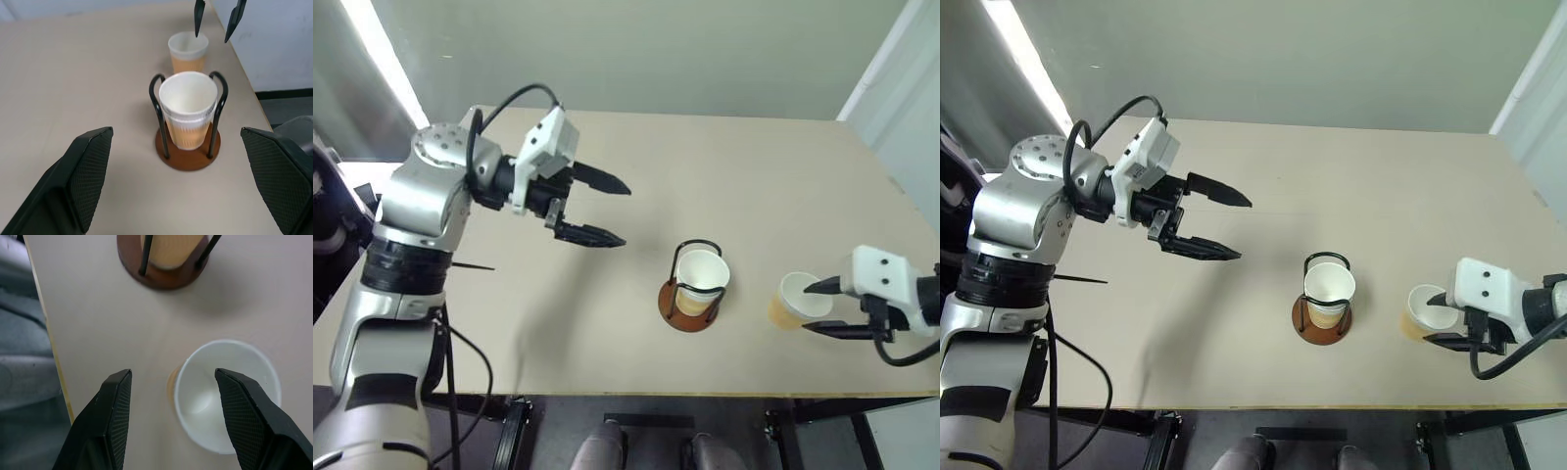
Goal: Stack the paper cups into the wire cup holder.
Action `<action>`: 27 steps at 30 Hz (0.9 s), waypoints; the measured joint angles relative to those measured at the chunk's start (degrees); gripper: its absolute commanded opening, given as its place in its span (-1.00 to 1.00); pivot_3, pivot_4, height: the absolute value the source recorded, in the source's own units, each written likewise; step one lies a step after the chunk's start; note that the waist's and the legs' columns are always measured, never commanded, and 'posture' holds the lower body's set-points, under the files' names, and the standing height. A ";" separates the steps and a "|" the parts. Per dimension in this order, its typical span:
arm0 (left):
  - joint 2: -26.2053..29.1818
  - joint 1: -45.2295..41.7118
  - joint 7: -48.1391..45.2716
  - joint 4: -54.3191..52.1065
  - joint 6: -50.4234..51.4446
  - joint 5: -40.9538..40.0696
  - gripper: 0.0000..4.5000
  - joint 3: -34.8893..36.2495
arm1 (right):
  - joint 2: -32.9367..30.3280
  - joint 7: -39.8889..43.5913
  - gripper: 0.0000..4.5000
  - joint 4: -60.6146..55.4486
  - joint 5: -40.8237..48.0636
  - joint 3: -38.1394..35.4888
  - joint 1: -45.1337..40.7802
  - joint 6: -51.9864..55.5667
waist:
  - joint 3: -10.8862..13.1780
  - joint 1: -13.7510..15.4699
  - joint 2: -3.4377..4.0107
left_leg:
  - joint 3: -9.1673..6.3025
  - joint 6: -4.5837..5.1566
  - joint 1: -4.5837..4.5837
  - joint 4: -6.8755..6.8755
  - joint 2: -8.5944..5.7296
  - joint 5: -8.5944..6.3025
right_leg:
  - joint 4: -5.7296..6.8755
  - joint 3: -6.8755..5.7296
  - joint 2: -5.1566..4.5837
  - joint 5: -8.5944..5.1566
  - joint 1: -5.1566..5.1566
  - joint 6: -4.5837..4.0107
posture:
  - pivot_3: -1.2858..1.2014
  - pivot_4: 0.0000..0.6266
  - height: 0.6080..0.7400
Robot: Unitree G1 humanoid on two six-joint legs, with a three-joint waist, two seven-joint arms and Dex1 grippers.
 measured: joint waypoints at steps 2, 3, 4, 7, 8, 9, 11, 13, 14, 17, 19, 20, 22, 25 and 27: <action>0.60 0.25 0.59 -0.76 0.10 -0.09 0.99 0.99 | 0.17 -0.02 0.20 1.38 -1.43 2.35 -0.63 -1.49 | 0.00 -0.11 0.00 | 0.01 0.00 0.01 -0.01 -0.01 0.00 | -0.03 0.01 0.00 0.02 0.02 0.01 | 0.03 -0.52 1.00; 0.89 0.40 1.03 -1.13 0.16 -0.09 0.99 1.22 | 0.29 -0.04 0.20 1.89 -1.83 3.25 -1.08 -1.92 | 0.00 -0.16 0.00 | 0.01 0.01 0.01 -0.01 -0.01 0.00 | -0.03 0.01 0.00 0.02 0.03 0.02 | 0.03 -0.52 1.00; 1.08 0.63 1.39 -1.54 0.32 -0.10 0.99 1.60 | 0.62 -0.06 0.20 2.49 -2.34 4.42 -1.97 -2.36 | 0.00 -0.23 0.00 | 0.01 0.00 0.03 -0.02 -0.01 0.00 | -0.03 0.01 0.00 0.02 0.03 0.01 | 0.03 -0.52 1.00; 1.44 2.18 2.33 -2.83 0.77 -0.15 0.99 1.93 | 1.37 -0.31 0.20 4.25 -4.23 8.03 -5.07 -4.08 | -0.01 -0.40 0.01 | 0.00 0.01 0.04 -0.03 0.00 0.01 | -0.03 0.01 0.00 0.02 0.04 0.01 | 0.03 -0.52 1.00; 1.48 2.73 2.51 -3.06 0.85 -0.16 0.99 1.93 | 1.61 -0.31 0.20 4.72 -4.79 8.90 -5.50 -4.55 | -0.01 -0.39 0.01 | 0.00 0.01 0.03 -0.03 0.00 0.01 | -0.03 0.01 0.00 0.02 0.04 0.01 | 0.03 -0.52 1.00; 1.70 3.13 2.67 -3.15 0.91 -0.16 0.99 1.95 | 2.11 -0.28 0.20 5.42 -5.10 10.25 -6.63 -4.76 | 0.00 -0.40 0.00 | 0.00 0.01 0.02 -0.02 0.00 0.01 | -0.03 0.01 0.00 0.02 0.03 0.01 | 0.03 -0.52 1.00; 2.15 3.77 2.90 -3.65 0.95 -0.15 0.99 2.06 | 3.46 -0.20 0.20 5.89 -5.43 12.24 -8.94 -4.85 | 0.00 -0.51 0.00 | 0.01 0.01 0.02 -0.03 -0.01 0.01 | -0.04 0.02 0.00 0.02 0.02 0.01 | 0.03 -0.52 1.00; 2.43 4.19 3.23 -4.27 1.01 -0.20 0.99 2.17 | 4.00 -0.03 0.20 6.21 -5.75 13.56 -10.36 -4.95 | 0.00 -0.51 0.00 | 0.00 0.01 0.02 -0.04 -0.01 0.01 | -0.04 0.01 0.00 0.03 0.02 0.01 | 0.03 -0.52 1.00; 2.57 4.31 3.39 -4.39 1.06 -0.23 0.99 2.22 | 4.06 0.07 0.20 6.45 -6.02 13.96 -10.79 -4.99 | 0.00 -0.50 0.00 | -0.01 0.01 0.02 -0.04 -0.01 0.01 | -0.05 0.01 0.00 0.03 0.03 0.01 | 0.03 -0.52 1.00; 3.12 4.52 3.56 -4.48 1.28 -0.28 0.99 2.73 | 4.29 0.48 0.20 7.22 -6.53 15.15 -11.55 -5.16 | 0.00 -0.50 0.00 | -0.01 0.01 0.02 -0.04 -0.01 0.01 | -0.06 0.01 0.00 0.03 0.03 -0.01 | 0.03 -0.52 1.00; 3.51 4.66 3.59 -4.54 1.32 -0.29 0.99 2.89 | 4.61 0.71 0.20 7.34 -7.03 15.56 -11.55 -5.43 | 0.00 -0.52 0.00 | -0.01 0.00 0.02 -0.05 -0.01 0.01 | -0.06 0.01 0.00 0.04 0.03 -0.01 | 0.03 -0.52 1.00; 3.68 4.74 3.60 -4.54 1.34 -0.30 0.99 2.93 | 4.61 0.86 0.20 7.47 -7.25 15.79 -11.55 -5.61 | 0.00 -0.52 0.00 | -0.01 0.00 0.02 -0.05 0.00 0.01 | -0.06 0.01 0.00 0.04 0.03 -0.02 | 0.03 -0.52 1.00; 3.89 4.94 3.69 -4.55 1.34 -0.29 0.99 2.98 | 4.61 1.04 0.20 7.51 -7.40 15.92 -11.54 -5.78 | 0.00 -0.52 0.00 | -0.01 0.00 0.02 -0.06 0.00 0.01 | -0.06 0.01 0.00 0.04 0.03 -0.02 | 0.03 -0.52 1.00; 3.90 4.95 3.82 -4.55 1.33 -0.29 1.00 3.23 | 4.61 1.03 0.03 7.51 -8.11 16.38 -11.54 -5.84 | 0.00 -0.52 0.00 | -0.01 0.00 0.02 -0.06 -0.01 0.01 | -0.07 0.01 0.00 0.04 0.04 -0.03 | 0.03 -0.52 1.00; 3.91 5.01 3.85 -4.55 1.32 -0.29 1.00 3.24 | 4.61 1.02 -0.21 7.61 -8.62 16.87 -11.54 -5.97 | 0.00 -0.52 0.00 | -0.01 0.00 0.02 -0.07 0.00 0.01 | -0.07 0.01 -0.01 0.04 0.03 -0.03 | 0.03 -0.52 1.00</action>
